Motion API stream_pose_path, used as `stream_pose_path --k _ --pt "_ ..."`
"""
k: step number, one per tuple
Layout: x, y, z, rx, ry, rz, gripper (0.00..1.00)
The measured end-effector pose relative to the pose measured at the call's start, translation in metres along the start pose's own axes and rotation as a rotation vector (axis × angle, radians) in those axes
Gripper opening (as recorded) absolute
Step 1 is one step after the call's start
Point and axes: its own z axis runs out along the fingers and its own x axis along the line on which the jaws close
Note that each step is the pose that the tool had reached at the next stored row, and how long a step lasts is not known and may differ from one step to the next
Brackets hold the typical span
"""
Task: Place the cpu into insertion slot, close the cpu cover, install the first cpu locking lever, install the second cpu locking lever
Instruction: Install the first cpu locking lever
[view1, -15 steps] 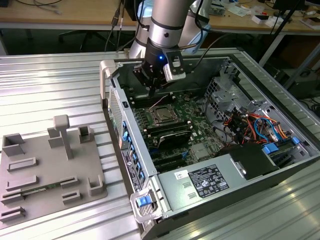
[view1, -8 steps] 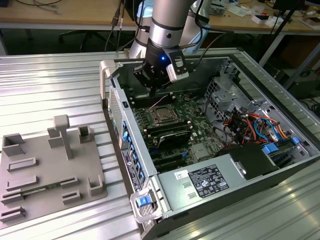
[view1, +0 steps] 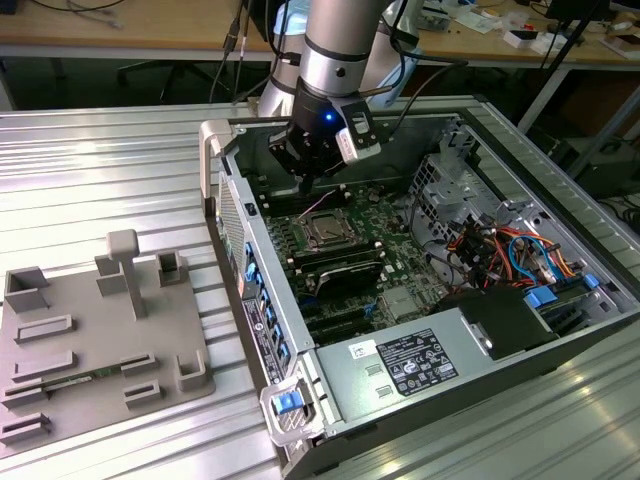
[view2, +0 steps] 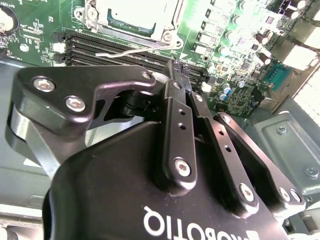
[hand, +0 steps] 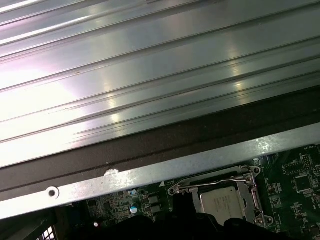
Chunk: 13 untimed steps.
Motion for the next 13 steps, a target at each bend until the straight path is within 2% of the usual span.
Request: stream_pose_path --k 10,13 --pt "0.0 0.0 0.0002 0.0001 0.0001 -0.001 0.11" --pt "-0.0004 0.0001 0.0016 -0.0002 -0.0003 -0.018 0.11"
